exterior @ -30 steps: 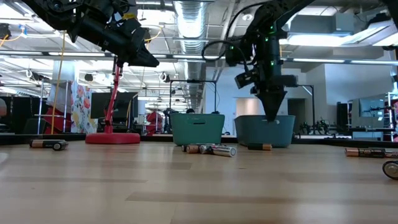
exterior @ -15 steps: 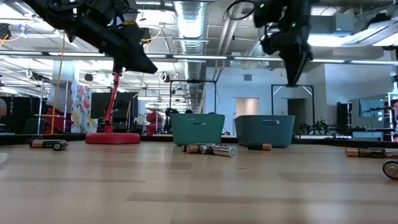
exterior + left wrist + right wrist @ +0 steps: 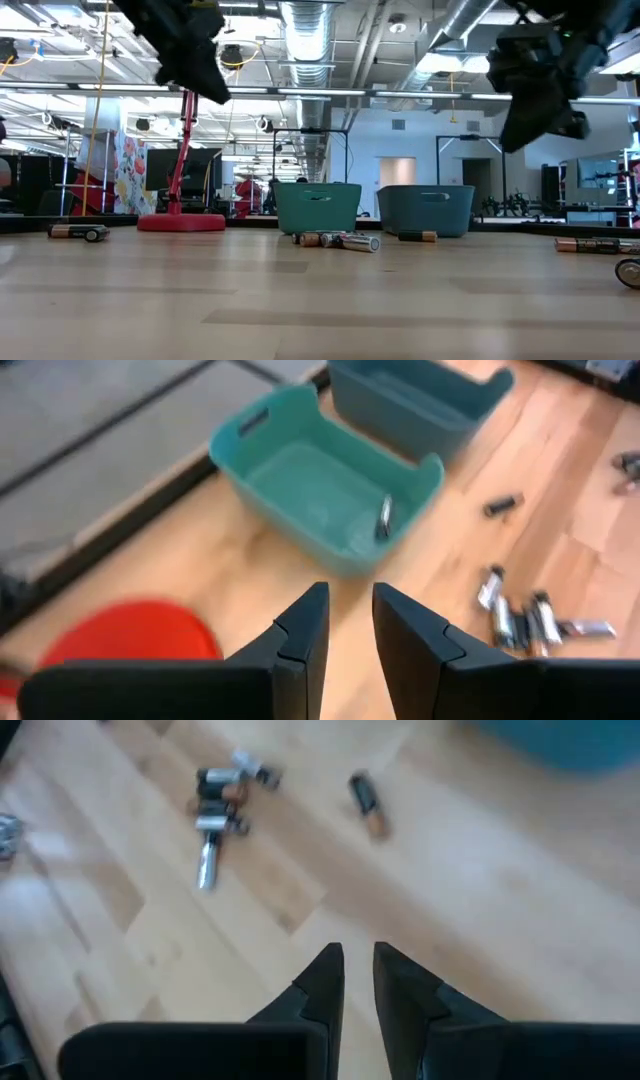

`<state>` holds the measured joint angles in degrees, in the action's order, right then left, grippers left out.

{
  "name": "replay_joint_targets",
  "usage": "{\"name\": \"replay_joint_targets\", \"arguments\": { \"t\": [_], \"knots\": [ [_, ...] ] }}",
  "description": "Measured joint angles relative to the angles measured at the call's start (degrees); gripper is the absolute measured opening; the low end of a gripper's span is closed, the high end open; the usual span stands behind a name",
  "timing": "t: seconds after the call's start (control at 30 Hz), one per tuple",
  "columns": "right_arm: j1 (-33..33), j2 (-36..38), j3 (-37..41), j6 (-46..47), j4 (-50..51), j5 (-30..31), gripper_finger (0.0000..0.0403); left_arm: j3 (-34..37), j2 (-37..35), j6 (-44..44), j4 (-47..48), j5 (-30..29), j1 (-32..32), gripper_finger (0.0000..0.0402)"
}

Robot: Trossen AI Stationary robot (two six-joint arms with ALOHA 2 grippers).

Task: Sort batteries
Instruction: Put the black battery into the blue bin

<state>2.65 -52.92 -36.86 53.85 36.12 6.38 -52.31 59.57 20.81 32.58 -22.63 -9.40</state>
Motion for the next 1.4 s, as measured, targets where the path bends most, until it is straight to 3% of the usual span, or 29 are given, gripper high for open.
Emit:
{"name": "replay_joint_targets", "arguments": {
  "t": [0.27, 0.47, 0.67, 0.83, 1.13, 1.4],
  "knots": [
    [11.0, -2.0, 3.6, 6.2, -3.8, 0.7, 0.0075, -1.7, 0.0, 27.0, 27.1, -2.7, 8.9, 0.0061],
    [13.5, -4.1, 3.6, 5.7, -6.8, 1.3, 0.0075, -1.7, 0.0, 39.2, 41.2, -1.6, 10.9, 0.0040],
    [12.5, -4.5, 3.6, 3.7, -10.6, 1.7, 0.0075, 2.2, 0.0, 33.6, 42.2, 8.9, 8.6, 0.0026],
    [11.3, -4.4, 3.6, 1.1, -14.1, 1.8, 0.0075, 8.1, 0.1, 25.3, 33.8, 13.5, 5.9, 0.0027],
    [9.4, -4.4, 3.6, 1.0, -15.7, 1.8, 0.0075, 12.2, 0.1, 22.0, 27.7, 14.4, 1.9, 0.0049],
    [7.1, -4.4, 3.6, 1.0, -15.8, 1.7, 0.0075, 14.1, 0.0, 15.7, 26.5, 13.6, -2.5, 0.0112]
  ]
}}
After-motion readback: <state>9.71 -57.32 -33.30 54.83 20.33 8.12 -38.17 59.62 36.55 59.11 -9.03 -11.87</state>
